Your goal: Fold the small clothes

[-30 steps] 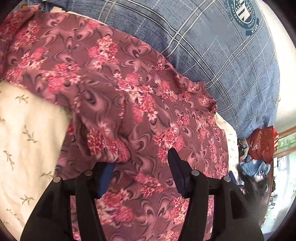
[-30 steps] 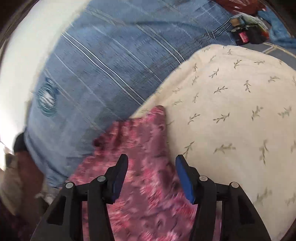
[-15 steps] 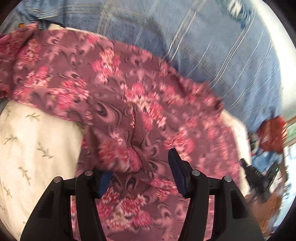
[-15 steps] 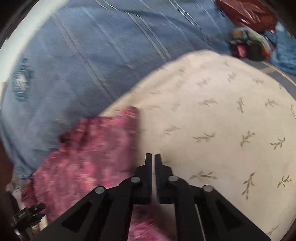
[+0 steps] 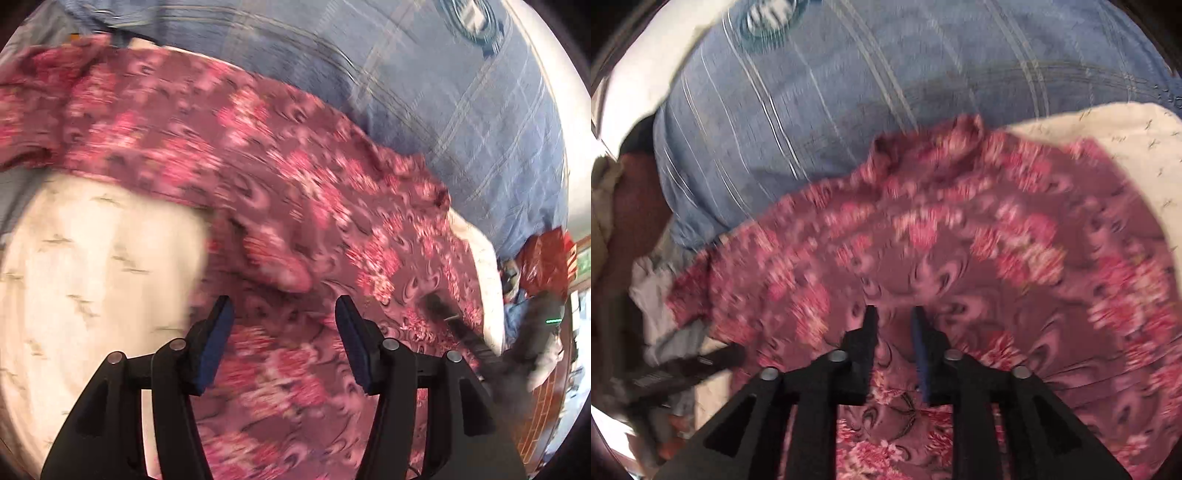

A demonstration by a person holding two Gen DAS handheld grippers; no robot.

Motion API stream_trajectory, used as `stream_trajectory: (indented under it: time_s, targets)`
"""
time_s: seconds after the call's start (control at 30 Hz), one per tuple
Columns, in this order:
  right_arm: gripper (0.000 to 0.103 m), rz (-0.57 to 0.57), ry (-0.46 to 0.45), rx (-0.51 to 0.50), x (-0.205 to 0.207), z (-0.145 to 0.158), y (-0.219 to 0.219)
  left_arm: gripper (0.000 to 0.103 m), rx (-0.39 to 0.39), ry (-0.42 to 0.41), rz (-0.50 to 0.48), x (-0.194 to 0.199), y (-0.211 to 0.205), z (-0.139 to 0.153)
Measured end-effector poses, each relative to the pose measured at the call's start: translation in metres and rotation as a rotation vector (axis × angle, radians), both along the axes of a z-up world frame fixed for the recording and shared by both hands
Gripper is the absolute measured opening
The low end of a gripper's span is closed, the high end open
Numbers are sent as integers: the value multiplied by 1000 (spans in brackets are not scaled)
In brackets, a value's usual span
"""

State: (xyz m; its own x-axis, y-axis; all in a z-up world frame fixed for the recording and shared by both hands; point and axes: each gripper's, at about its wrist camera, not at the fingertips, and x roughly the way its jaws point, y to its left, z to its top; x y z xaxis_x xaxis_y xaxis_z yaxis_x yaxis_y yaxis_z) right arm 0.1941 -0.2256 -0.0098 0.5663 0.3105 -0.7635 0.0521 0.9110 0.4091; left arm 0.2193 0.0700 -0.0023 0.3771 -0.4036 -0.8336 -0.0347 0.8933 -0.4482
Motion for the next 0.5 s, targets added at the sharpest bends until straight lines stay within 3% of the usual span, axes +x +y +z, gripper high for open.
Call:
stream_trajectory:
  time_s: [0.13,0.2,0.3,0.5]
  targets:
    - [32,10,-120,-125,-15,-12,23,57,-13,-11,109,1,67,14]
    - [37,19,-136,-158,-18,-13,29,57,1,-9,186,1,104,18]
    - [46,43,-145,-143,-15,-13,34,57,25,-2,268,3,142,22]
    - [47,40,-158,-94,-16,-12,27,59,69,20,345,26,168,11]
